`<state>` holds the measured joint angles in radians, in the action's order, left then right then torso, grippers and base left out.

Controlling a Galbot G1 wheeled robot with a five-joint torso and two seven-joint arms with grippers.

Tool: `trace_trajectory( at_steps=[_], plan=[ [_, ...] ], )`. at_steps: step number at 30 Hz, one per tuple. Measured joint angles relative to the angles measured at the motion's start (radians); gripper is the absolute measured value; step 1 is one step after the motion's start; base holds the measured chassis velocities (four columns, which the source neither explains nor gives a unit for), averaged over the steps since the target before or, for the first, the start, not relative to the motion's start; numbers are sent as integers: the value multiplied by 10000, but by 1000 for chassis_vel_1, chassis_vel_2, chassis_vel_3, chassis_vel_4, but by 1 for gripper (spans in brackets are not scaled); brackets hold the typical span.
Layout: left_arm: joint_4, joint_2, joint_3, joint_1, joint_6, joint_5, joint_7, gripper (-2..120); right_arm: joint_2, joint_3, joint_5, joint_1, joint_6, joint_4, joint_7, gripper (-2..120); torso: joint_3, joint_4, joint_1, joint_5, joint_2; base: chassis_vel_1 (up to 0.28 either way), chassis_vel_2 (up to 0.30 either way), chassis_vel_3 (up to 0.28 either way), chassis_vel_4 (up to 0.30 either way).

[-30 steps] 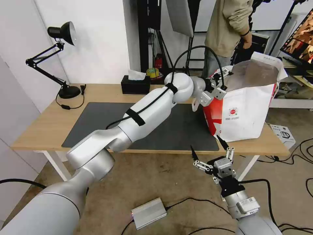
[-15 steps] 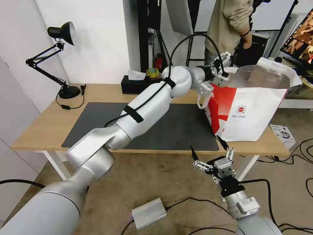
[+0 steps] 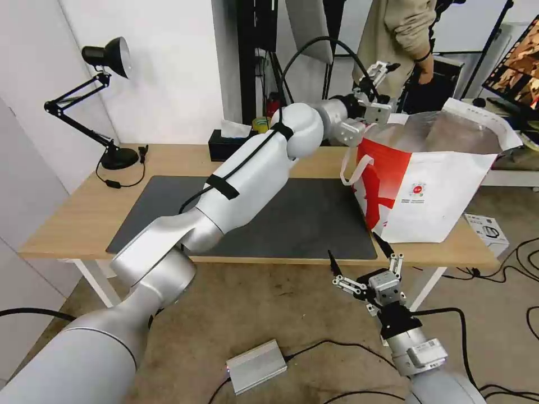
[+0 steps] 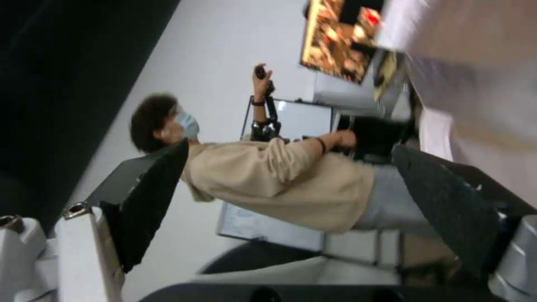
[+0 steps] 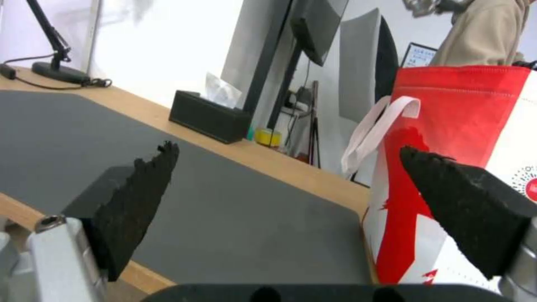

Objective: Pick up the trash from the table and place it into the takeout bag.

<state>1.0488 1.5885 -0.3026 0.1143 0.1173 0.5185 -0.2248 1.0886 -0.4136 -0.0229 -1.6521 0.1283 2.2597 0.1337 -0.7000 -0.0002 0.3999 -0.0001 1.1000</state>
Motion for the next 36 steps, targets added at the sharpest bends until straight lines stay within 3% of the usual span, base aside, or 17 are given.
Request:
trace_trajectory(
  at_steps=[1, 3, 5, 6, 7, 8, 10, 11, 15, 16, 19, 21, 23, 25, 36],
  plan=[
    [0, 0, 0, 0, 0, 0, 0, 98, 0, 0, 0, 0, 0, 0, 0, 100, 0, 0, 0, 0, 0, 0, 0, 0, 0],
    [119, -187, 4, -38, -292, -1366, 174, 98, 0, 0, 0, 0, 0, 0, 0, 100, 0, 0, 0, 0, 0, 0, 0, 0, 0],
    [496, -609, -59, -207, -896, -3587, 575, 98, 0, 0, 0, 0, 0, 0, 0, 100, 0, 2, 0, -1, 0, 0, 0, 0, 0],
    [628, -771, -69, -283, -1044, -4308, 741, 98, 0, 0, 0, 0, 0, 0, 0, 100, -1, 3, 0, -1, 0, 0, 0, 0, 0],
    [628, -771, -69, -283, -1044, -4308, 741, 98, 0, 0, 0, 0, 0, 0, 0, 100, -1, 3, 0, -1, 0, 0, 0, 0, 0],
    [954, -1116, -81, -440, -1336, -5625, 1074, 98, 0, 0, 0, 0, 0, 0, -1, 100, -1, 4, 0, -2, 0, 0, 0, 0, 0],
    [1268, -1488, -81, -582, -1512, -6683, 1376, 98, 0, 0, 0, 0, 0, 0, 0, 100, -1, 3, 0, -2, 0, 0, 0, 0, 0],
    [1268, -1488, -81, -582, -1512, -6683, 1376, 98, 0, 0, 0, 0, 0, 0, 0, 100, -1, 3, 0, -2, 0, 0, 0, 0, 0],
    [2351, -2610, -62, -954, -1710, -9075, 2087, 98, 0, 0, 0, 0, 0, 0, 0, 100, -1, 4, 1, -3, 0, 0, 0, 0, 0],
    [2351, -2610, -62, -954, -1710, -9075, 2087, 98, 0, 0, 0, 0, 0, 0, 0, 100, -1, 4, 1, -3, 0, 0, 0, 0, 0],
    [3433, -3480, 231, -1463, -1888, -10514, 2539, 99, 0, -1, 0, 0, 0, 0, 0, 100, 0, 2, 0, -2, 0, 0, 0, 0, 0],
    [3566, -3581, 280, -1545, -1902, -10627, 2567, 99, 0, 0, 0, 0, 0, 0, -1, 100, 0, 2, 0, -2, 0, 0, 0, 0, 0],
    [4416, -4251, 748, -2198, -1950, -11097, 2665, 99, 0, 0, 0, 0, 0, 0, 0, 100, 0, 3, 0, -3, 0, 0, 0, 0, 0],
    [4584, -4398, 872, -2354, -1952, -11163, 2683, 100, 0, 0, 0, 0, 0, 0, -1, 100, 0, 2, 0, -4, 0, 0, 0, 0, 0],
    [7263, -6817, 3697, -5308, -2024, -11492, 2899, 100, 1, -1, 0, 0, 0, 0, 0, 100, 1, 3, 0, -3, 0, 0, 0, 0, 0]
  ],
)
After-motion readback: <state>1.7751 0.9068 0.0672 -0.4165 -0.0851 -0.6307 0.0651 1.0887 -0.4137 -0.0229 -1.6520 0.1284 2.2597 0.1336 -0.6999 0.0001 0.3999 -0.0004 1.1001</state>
